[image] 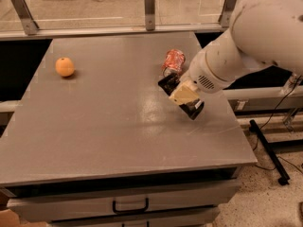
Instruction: Move rxbar chocolate near coke can
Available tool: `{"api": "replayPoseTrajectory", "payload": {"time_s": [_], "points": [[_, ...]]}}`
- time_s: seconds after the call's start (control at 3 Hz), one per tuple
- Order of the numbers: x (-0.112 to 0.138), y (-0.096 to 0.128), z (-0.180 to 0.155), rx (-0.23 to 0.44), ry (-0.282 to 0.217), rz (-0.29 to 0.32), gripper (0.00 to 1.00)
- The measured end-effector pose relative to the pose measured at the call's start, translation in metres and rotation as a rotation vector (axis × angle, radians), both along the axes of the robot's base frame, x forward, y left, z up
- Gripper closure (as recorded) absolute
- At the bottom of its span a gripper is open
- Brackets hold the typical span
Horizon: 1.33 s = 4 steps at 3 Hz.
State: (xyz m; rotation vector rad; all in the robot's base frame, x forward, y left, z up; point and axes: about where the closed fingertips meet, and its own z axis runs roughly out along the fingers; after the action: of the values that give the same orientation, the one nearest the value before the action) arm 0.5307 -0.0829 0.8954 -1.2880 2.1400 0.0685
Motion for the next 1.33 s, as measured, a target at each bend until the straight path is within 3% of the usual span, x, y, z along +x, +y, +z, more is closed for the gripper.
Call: {"api": "replayPoseTrajectory", "payload": {"time_s": [0.67,1.0,1.33], "points": [[0.046,-0.066,-0.027,-0.020,-0.020,0.004,1.00],[0.067,-0.080,-0.038,-0.011,-0.022,-0.008,0.82],[0.083,-0.085,-0.045,-0.006,-0.029,-0.013,0.58]]}}
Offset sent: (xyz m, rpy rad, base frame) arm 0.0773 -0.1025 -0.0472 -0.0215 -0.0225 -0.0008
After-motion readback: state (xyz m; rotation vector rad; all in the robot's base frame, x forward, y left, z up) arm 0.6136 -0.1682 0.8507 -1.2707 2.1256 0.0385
